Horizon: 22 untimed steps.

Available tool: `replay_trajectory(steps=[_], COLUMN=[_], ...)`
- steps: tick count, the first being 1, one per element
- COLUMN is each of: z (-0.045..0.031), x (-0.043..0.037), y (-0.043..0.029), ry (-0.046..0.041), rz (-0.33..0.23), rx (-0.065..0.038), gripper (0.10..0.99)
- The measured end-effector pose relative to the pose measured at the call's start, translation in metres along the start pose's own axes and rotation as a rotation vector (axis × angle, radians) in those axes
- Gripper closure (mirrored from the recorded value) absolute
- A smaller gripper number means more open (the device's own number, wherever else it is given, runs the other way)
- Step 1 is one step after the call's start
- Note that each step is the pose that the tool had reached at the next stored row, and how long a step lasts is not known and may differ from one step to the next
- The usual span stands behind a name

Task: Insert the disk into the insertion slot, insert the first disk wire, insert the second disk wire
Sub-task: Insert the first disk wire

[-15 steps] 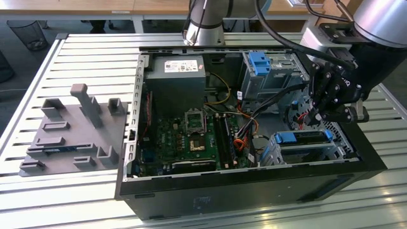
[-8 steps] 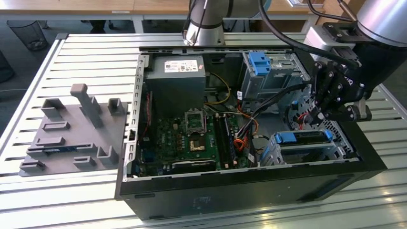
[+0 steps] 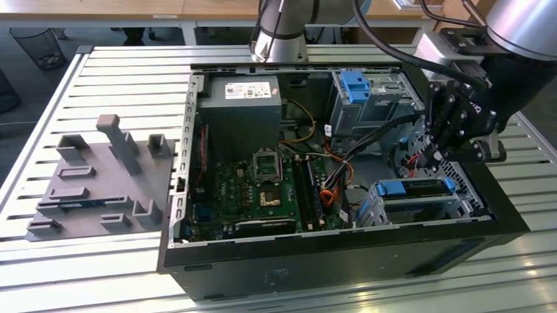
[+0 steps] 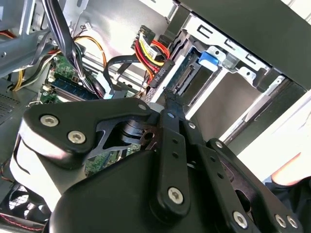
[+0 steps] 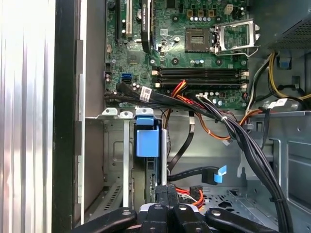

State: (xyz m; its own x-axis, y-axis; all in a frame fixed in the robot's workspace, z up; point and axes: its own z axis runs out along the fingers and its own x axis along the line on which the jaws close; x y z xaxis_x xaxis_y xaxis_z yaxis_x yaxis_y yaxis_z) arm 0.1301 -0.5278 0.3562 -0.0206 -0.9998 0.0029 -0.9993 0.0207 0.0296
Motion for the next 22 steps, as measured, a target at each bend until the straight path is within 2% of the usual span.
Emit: replay_trajectory(steps=[5,10,16,22], z=[-0.0012,-0.0058,-0.0058,-0.0055], x=[-0.0058,-0.0063,-0.0077,-0.011], y=[-0.0004,-0.0032,-0.0036,-0.0097], ry=[-0.0004,-0.0035,-0.0048,-0.0053], rz=[0.02,0.022,0.072,0.091], rx=[0.001,0.001,0.0,0.0], gripper=[0.98,0.98,0.98,0.973])
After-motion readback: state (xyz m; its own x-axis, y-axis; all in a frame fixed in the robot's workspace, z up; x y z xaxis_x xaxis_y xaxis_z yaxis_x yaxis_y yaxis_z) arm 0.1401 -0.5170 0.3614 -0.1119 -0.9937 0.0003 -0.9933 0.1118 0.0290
